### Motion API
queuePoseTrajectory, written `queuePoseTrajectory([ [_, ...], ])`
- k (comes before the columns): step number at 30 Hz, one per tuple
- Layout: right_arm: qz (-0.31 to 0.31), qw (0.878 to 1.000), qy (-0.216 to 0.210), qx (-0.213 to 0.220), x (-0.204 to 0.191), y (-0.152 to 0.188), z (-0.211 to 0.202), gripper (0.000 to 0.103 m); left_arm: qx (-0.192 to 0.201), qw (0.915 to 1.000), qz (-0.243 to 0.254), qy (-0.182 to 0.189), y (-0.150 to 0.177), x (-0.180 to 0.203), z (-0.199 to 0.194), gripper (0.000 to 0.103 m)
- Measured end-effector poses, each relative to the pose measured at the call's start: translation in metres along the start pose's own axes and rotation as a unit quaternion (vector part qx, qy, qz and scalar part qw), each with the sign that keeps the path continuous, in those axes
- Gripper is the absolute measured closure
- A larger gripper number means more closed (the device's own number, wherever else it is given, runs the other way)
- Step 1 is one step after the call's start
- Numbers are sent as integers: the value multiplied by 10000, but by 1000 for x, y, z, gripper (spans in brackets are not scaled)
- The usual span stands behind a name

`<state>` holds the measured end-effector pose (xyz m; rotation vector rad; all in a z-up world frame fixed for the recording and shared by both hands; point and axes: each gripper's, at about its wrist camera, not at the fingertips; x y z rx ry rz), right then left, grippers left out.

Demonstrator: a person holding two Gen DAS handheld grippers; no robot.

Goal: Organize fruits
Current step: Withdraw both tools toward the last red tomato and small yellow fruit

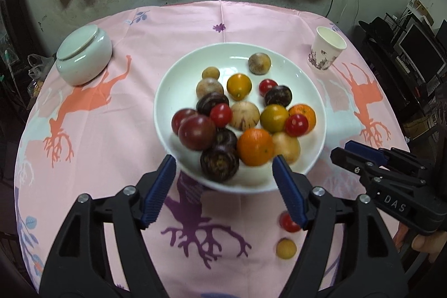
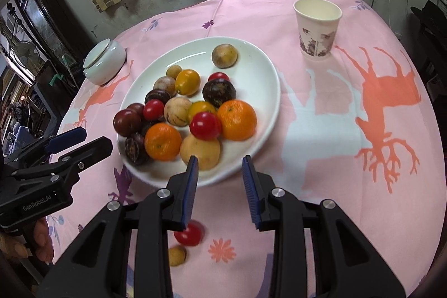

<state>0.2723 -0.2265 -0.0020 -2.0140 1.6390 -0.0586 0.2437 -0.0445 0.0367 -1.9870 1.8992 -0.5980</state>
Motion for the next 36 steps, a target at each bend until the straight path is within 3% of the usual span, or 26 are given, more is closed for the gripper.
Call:
queuePoseTrajectory([
  [2,29,10000,26,-41,1,10,-4,63,-67,10000,-13,15,11,1,-4,29],
  [4,87,10000,31,-6,2,21,-12,42,-110,9999,-2,34,21,3,-8,29],
  [19,93,9996,269,-64,9,94,-47,40,-598,9981,108,120,94,34,-16,28],
  [36,392,9986,316,-181,27,117,-49,40,-886,9956,300,100,107,54,5,27],
])
Point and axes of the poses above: each gripper's, at about its wrist camera, not at the fingertips, and z roughly the way its jaws point, x to its right, y to its underside, and after that the axes turned 2 degrees about z, right-handed
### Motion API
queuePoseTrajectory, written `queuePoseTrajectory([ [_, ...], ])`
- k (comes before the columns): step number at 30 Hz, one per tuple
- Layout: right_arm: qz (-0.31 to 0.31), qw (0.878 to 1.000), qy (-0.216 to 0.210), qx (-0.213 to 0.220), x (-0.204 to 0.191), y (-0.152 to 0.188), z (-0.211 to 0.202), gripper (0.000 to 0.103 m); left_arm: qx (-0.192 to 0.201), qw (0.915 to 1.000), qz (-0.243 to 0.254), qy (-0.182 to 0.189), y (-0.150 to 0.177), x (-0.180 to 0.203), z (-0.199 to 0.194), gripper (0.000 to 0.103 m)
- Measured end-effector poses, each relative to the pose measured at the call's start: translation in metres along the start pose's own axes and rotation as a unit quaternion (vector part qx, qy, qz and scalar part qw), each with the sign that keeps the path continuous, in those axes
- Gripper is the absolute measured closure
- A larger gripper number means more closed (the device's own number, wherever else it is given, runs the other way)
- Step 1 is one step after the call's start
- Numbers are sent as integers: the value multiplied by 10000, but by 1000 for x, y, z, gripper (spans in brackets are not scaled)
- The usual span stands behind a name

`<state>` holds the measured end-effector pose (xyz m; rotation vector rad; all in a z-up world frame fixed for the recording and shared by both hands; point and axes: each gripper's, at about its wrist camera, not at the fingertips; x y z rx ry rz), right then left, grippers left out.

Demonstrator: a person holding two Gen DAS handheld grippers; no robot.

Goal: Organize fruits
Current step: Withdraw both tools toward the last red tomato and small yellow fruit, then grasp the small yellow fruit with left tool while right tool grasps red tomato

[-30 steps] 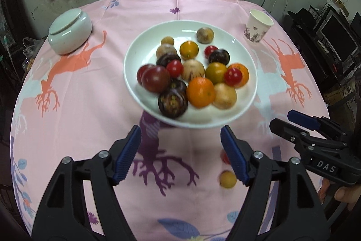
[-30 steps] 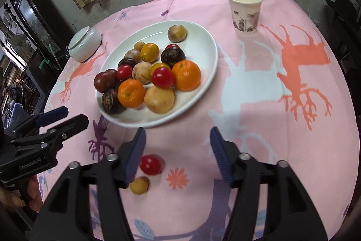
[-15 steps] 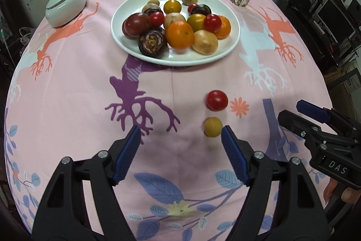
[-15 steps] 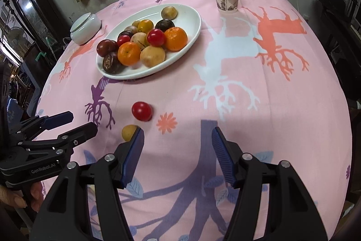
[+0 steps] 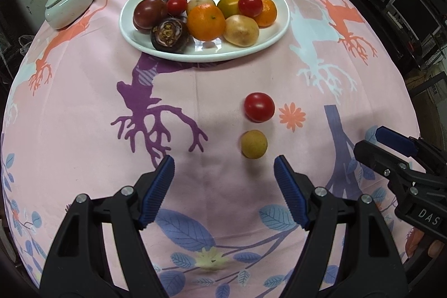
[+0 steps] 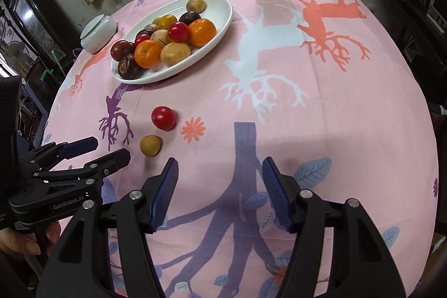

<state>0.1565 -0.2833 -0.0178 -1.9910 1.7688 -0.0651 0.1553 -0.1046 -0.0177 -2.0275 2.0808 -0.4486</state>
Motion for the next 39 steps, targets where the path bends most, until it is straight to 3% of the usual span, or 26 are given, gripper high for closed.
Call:
queuePoseTrajectory([
  [21,185,9997,-48,-142,15,-6,15,40,-224,9996,70,178,-13,12,37,28],
  [23,190,9997,-43,-141,16,-7,15,40,-251,9994,75,222,-13,13,40,31],
  [25,203,9997,-48,-149,18,-8,16,40,-291,9990,93,338,-13,14,43,47],
  [26,207,9997,-47,-152,18,-8,16,40,-341,9987,102,358,-12,14,46,50],
  [30,186,9997,-52,-178,16,-8,17,40,-240,9991,242,248,-12,17,46,54],
  [32,170,9996,-58,-202,15,-8,18,40,-157,9990,299,285,-12,16,45,65],
  [33,155,9997,-64,-204,14,-8,18,40,-145,9984,317,449,-12,15,43,77],
  [39,-9,9997,-91,-239,2,-10,21,40,-15,9989,385,252,-6,7,32,78],
])
Point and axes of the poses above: each gripper's, at about its wrist camera, not at the fingertips, and z roughly the way its jaws point, x to its right, y to its underside, and after that the axes turned 2 degrees about z, right-handed
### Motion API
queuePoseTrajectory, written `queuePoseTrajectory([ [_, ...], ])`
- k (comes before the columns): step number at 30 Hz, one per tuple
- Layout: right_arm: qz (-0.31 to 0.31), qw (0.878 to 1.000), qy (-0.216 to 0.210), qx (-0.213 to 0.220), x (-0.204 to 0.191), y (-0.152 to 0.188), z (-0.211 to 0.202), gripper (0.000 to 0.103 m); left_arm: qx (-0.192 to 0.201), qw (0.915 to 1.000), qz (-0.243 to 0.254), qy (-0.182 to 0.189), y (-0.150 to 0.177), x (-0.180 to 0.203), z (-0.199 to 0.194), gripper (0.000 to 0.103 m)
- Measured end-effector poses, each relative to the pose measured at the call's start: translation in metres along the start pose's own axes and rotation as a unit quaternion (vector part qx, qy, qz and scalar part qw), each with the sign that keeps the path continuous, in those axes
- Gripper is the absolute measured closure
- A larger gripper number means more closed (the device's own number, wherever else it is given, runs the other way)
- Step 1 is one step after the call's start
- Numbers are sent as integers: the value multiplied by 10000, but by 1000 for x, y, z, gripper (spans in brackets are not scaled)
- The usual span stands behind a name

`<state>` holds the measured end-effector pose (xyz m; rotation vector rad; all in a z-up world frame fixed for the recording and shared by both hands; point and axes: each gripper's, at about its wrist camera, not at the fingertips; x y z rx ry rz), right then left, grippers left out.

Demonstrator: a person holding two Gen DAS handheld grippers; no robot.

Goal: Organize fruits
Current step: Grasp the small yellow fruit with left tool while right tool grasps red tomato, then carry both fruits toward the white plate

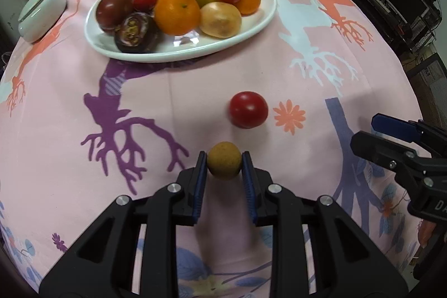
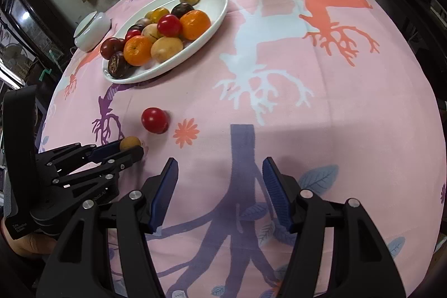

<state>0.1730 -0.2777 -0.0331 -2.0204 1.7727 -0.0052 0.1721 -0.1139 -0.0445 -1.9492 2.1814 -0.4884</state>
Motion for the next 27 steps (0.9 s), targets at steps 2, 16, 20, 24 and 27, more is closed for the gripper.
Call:
queuePoseTrajectory([
  [2,-89,10000,-19,-39,-7,-1,3,40,25,10000,-68,-14,4,-7,-5,78],
  [16,-959,9948,-122,-323,-72,-23,49,40,-24,9982,-602,-42,36,-58,-21,78],
  [20,-1149,9925,-63,-402,-81,-26,61,40,-50,9975,-708,-27,38,-65,-19,78],
  [24,-1243,9912,-49,-461,-87,-30,69,51,-65,9971,-757,-19,39,-68,-18,78],
  [27,-1307,9903,-29,-468,-88,-31,72,55,-81,9971,-758,-13,38,-68,-17,78],
])
Point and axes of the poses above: each gripper's, at about its wrist camera, not at the fingertips, and z roughly the way its jaws point, x to its right, y to its underside, and after that the axes turned 2 degrees about z, right-handed
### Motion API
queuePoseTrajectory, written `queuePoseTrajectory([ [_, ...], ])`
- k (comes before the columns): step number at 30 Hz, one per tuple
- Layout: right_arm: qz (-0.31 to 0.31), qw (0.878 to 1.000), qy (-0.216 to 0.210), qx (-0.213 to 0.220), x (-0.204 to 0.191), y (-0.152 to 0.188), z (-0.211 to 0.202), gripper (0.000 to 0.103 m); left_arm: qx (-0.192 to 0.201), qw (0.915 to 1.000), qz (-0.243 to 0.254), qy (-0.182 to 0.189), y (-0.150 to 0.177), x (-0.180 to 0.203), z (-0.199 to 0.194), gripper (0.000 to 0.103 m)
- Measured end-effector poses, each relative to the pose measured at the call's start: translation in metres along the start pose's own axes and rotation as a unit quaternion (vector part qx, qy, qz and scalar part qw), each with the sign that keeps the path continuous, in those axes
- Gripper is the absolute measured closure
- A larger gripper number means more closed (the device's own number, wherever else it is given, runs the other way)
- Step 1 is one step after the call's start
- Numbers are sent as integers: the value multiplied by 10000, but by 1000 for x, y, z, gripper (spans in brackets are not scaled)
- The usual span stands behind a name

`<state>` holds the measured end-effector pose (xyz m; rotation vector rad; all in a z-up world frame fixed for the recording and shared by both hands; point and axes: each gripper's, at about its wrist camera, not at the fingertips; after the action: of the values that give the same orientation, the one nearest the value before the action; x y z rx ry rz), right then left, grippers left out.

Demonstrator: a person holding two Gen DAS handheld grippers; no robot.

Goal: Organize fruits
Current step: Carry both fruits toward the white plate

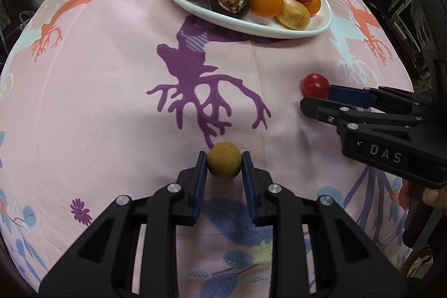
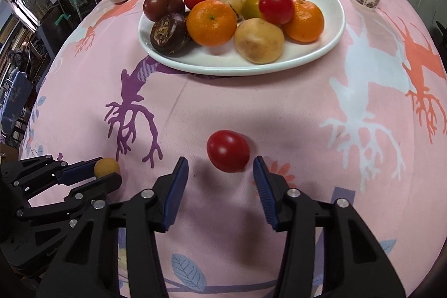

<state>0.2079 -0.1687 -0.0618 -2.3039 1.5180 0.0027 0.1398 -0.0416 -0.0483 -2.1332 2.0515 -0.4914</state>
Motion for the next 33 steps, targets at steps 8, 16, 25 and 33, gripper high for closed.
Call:
queuePoseTrajectory([
  [8,-71,9999,79,-14,0,-1,3,72,-54,10000,33,-23,1,2,3,78],
  [16,-27,9999,115,43,2,6,-5,74,-60,9999,81,-42,2,6,4,78],
  [25,188,9997,-9,158,15,25,-33,74,22,9998,192,-18,-1,13,-4,78],
  [33,322,9985,-79,427,25,27,-61,74,204,9993,324,-22,-14,20,-21,78],
])
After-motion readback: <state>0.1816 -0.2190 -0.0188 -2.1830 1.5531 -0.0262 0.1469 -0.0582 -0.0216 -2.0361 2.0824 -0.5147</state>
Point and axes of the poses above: each gripper's, at about its wrist camera, not at the fingertips, and z roughly the way its jaws point, x to its right, y to its underside, and after that the axes turned 2 degrees about z, right-handed
